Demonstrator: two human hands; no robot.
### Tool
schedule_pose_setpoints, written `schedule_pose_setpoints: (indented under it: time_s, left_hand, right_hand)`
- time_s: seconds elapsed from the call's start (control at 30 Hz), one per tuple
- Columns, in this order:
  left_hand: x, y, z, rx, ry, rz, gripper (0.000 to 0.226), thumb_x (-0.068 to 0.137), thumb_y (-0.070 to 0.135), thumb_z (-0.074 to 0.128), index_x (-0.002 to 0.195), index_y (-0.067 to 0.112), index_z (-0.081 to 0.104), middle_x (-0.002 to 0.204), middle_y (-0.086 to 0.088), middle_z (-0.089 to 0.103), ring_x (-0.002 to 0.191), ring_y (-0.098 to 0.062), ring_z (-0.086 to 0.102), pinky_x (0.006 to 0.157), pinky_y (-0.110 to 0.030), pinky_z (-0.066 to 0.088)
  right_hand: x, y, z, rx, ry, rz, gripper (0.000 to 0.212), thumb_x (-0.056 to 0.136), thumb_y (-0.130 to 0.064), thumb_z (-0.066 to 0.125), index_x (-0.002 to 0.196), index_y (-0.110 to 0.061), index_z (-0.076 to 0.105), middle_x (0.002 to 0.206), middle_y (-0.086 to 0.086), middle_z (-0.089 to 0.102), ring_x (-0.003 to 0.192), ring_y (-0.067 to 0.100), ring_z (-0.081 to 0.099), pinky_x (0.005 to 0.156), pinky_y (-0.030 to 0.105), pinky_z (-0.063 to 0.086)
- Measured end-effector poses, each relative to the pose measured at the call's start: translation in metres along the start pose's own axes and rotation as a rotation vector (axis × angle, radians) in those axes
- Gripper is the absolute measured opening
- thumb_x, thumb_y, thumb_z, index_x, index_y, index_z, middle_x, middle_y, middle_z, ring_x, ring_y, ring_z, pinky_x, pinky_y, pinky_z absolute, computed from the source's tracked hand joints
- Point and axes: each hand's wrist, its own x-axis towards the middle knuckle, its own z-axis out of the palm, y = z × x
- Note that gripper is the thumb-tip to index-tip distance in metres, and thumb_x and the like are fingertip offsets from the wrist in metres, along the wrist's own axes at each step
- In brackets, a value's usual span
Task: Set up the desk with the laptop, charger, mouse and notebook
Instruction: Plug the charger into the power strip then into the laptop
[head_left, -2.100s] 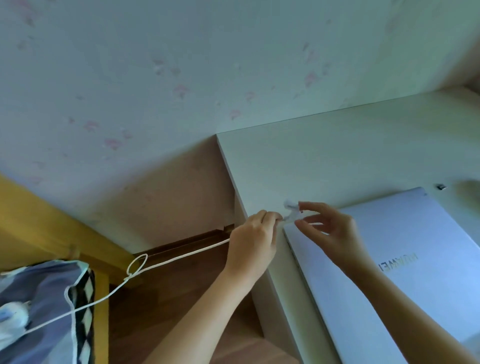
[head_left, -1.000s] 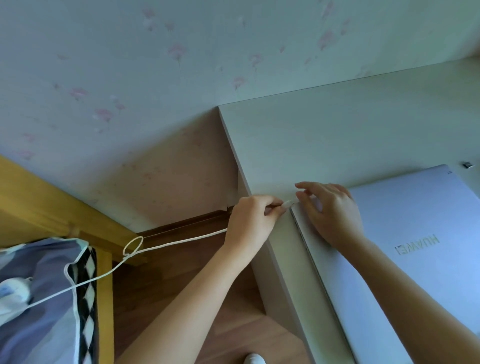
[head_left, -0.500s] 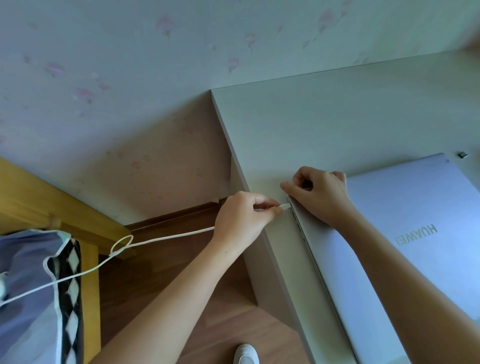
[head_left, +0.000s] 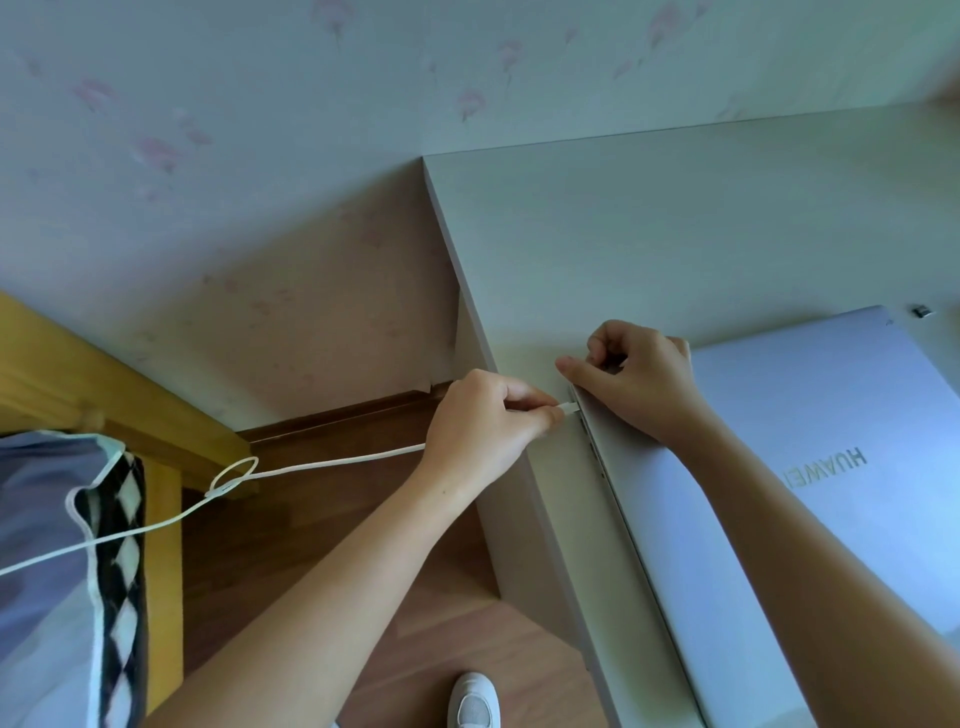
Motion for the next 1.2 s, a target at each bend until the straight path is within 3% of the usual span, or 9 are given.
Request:
schedule_pose_setpoints:
  time_s: [0.2,0.37,0.47,0.73,0.9,1.0,1.13,1.2]
  left_hand:
    - [-0.001,-0.001,-0.001,-0.063,-0.02,0.005,0.01,0.081,0.029,0.074,0.088,0.024,0.079,0.074,0.008,0.074,0.076,-0.001,0.066,0.074,-0.022,0.051]
    - [-0.001,-0.002,-0.003,-0.085,-0.032,0.024,0.01,0.082,0.028,0.073,0.09,0.023,0.079,0.074,0.01,0.073,0.075,0.0,0.066,0.071,-0.016,0.049]
    - [-0.002,-0.003,-0.004,-0.088,-0.045,0.018,0.011,0.083,0.029,0.073,0.09,0.024,0.079,0.072,0.012,0.072,0.073,0.002,0.065,0.059,-0.012,0.043]
    - [-0.005,-0.002,-0.001,-0.13,-0.036,0.021,0.012,0.083,0.029,0.073,0.091,0.021,0.078,0.079,0.01,0.074,0.076,0.0,0.066,0.063,-0.018,0.049]
    - [-0.004,0.0,0.0,-0.114,-0.029,0.011,0.011,0.082,0.029,0.074,0.089,0.021,0.079,0.074,0.007,0.073,0.069,0.0,0.065,0.061,-0.018,0.048]
    - [-0.003,0.003,0.006,-0.043,0.029,0.022,0.01,0.082,0.028,0.074,0.087,0.021,0.078,0.074,0.006,0.073,0.069,-0.002,0.065,0.067,-0.02,0.053]
    - [-0.005,0.006,0.016,0.082,0.123,0.045,0.008,0.083,0.026,0.073,0.086,0.021,0.077,0.076,0.007,0.073,0.07,0.001,0.063,0.065,-0.014,0.049]
    - [-0.005,0.007,0.019,0.11,0.146,0.038,0.007,0.084,0.026,0.072,0.085,0.021,0.077,0.075,0.007,0.072,0.068,0.001,0.061,0.061,-0.012,0.044]
  right_hand:
    - [-0.001,-0.003,-0.003,0.021,-0.025,-0.003,0.043,0.075,-0.045,0.07,0.061,-0.024,0.035,0.06,-0.009,0.058,0.057,0.009,0.05,0.096,0.035,0.031]
    - [-0.003,-0.003,-0.005,0.057,-0.026,-0.011,0.045,0.073,-0.044,0.071,0.06,-0.025,0.033,0.058,-0.01,0.058,0.054,0.007,0.047,0.097,0.039,0.036]
    - [-0.003,-0.004,-0.006,0.069,-0.022,-0.018,0.045,0.071,-0.045,0.072,0.059,-0.026,0.033,0.059,-0.009,0.061,0.053,0.005,0.046,0.097,0.042,0.038]
    - [-0.004,-0.007,-0.011,0.086,-0.023,-0.01,0.045,0.071,-0.046,0.072,0.059,-0.026,0.033,0.061,-0.009,0.063,0.054,0.004,0.047,0.097,0.045,0.039]
    - [-0.006,-0.006,-0.008,0.092,-0.027,-0.016,0.045,0.07,-0.045,0.073,0.059,-0.026,0.033,0.059,-0.01,0.061,0.054,0.006,0.047,0.097,0.044,0.039]
    - [-0.006,-0.004,-0.003,0.078,0.004,-0.029,0.045,0.07,-0.042,0.073,0.059,-0.024,0.032,0.058,-0.008,0.06,0.054,0.009,0.048,0.097,0.044,0.039]
    - [-0.013,-0.005,0.005,0.138,0.1,-0.035,0.029,0.068,-0.04,0.065,0.058,-0.024,0.043,0.058,-0.006,0.056,0.06,0.007,0.051,0.091,0.048,0.043]
    - [-0.019,-0.005,0.008,0.085,0.201,-0.12,0.01,0.072,-0.037,0.059,0.07,-0.028,0.055,0.074,-0.011,0.058,0.085,-0.001,0.053,0.097,0.048,0.037]
